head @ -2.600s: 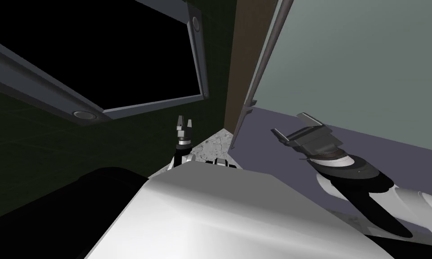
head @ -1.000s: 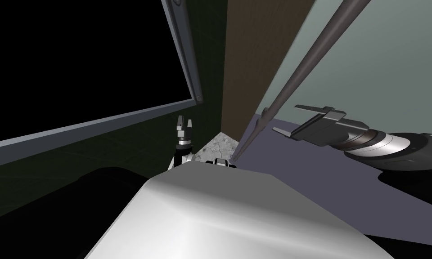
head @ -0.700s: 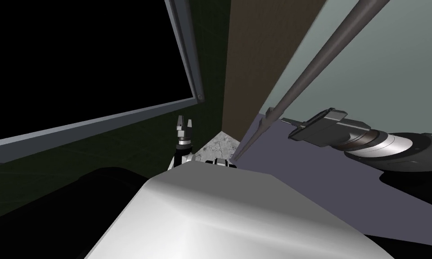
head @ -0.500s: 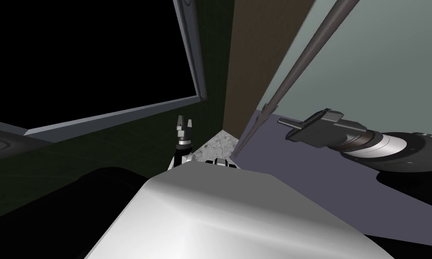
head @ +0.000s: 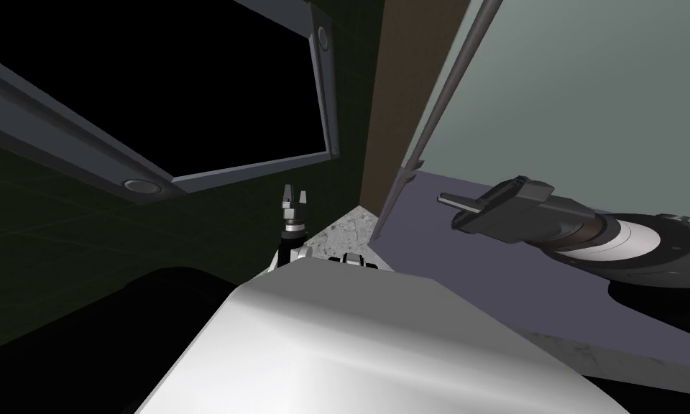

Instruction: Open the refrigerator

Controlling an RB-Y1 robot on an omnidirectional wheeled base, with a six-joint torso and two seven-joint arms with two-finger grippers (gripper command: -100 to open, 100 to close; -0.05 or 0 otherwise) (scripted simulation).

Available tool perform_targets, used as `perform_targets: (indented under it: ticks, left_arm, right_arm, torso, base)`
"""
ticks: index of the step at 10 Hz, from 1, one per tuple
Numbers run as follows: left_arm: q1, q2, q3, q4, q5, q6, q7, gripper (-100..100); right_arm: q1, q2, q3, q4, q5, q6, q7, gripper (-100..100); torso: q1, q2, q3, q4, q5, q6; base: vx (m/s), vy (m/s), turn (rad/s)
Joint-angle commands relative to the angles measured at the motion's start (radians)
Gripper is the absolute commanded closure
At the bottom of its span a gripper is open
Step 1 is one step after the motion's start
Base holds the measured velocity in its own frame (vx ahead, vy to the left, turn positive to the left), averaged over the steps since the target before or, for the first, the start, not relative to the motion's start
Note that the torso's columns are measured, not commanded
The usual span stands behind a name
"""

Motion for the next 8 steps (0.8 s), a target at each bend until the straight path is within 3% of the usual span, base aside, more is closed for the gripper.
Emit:
perform_targets:
  ticks: [1, 2, 8]
  left_arm:
    - [0.000, 0.000, 0.000, 0.000, 0.000, 0.000, 0.000, 0]
    - [0.000, 0.000, 0.000, 0.000, 0.000, 0.000, 0.000, 0]
    - [0.001, 0.000, 0.000, 0.000, 0.000, 0.000, 0.000, 0]
  right_arm:
    - [-0.010, -0.007, 0.009, -0.003, -0.014, -0.010, 0.005, 100]
    - [-0.007, -0.020, -0.002, 0.027, 0.000, 0.002, 0.001, -100]
    - [0.007, -0.059, -0.037, 0.124, 0.046, 0.045, -0.018, -100]
  torso:
    - [-0.003, 0.002, 0.002, 0.001, -0.001, 0.000]
    - [-0.002, -0.003, -0.001, -0.001, -0.001, 0.000]
    - [-0.001, 0.006, 0.004, 0.002, -0.001, 0.000]
  base:
    - [-0.114, -0.025, 0.021]
    - [0.109, 0.026, -0.071]
    - [0.208, 0.030, -0.044]
